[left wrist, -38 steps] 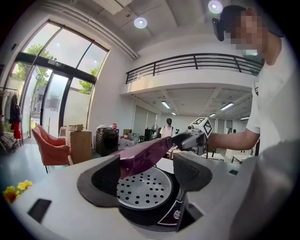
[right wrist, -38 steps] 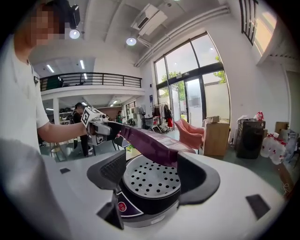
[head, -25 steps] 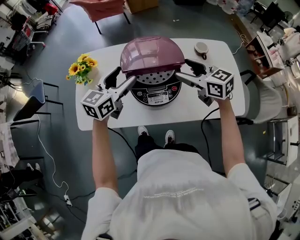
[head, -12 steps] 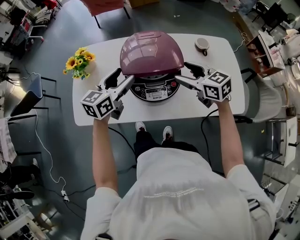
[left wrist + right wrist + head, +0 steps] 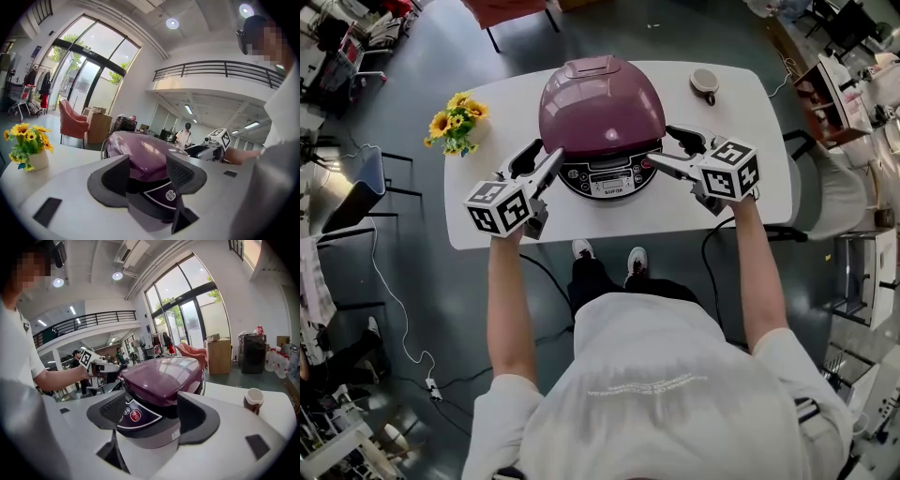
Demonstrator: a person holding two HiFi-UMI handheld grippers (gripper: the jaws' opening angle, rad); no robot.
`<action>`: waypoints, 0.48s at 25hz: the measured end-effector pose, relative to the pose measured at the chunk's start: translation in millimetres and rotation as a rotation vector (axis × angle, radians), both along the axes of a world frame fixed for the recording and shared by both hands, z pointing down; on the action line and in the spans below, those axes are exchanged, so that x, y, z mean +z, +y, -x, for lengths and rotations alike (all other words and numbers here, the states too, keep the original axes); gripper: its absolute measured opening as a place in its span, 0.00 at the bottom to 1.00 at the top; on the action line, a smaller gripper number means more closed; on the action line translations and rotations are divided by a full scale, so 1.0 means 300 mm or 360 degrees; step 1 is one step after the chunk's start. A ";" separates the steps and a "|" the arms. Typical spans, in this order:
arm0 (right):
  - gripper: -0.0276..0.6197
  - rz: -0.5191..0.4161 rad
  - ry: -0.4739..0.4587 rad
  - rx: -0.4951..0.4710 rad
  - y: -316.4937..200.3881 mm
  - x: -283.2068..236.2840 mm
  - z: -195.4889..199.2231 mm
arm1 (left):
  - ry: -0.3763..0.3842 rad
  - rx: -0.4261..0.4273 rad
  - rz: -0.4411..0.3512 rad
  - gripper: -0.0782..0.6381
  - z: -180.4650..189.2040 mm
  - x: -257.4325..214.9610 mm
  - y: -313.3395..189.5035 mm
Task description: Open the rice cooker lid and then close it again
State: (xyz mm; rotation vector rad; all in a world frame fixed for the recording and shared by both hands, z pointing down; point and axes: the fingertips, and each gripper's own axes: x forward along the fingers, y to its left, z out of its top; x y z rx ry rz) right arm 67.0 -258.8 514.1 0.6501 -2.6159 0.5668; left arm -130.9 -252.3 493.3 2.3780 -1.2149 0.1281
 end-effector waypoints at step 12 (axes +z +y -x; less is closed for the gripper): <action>0.54 0.0271 -0.0157 0.0140 -0.017 0.028 -0.012 | -0.0129 0.0020 0.0081 0.46 -0.009 0.062 0.016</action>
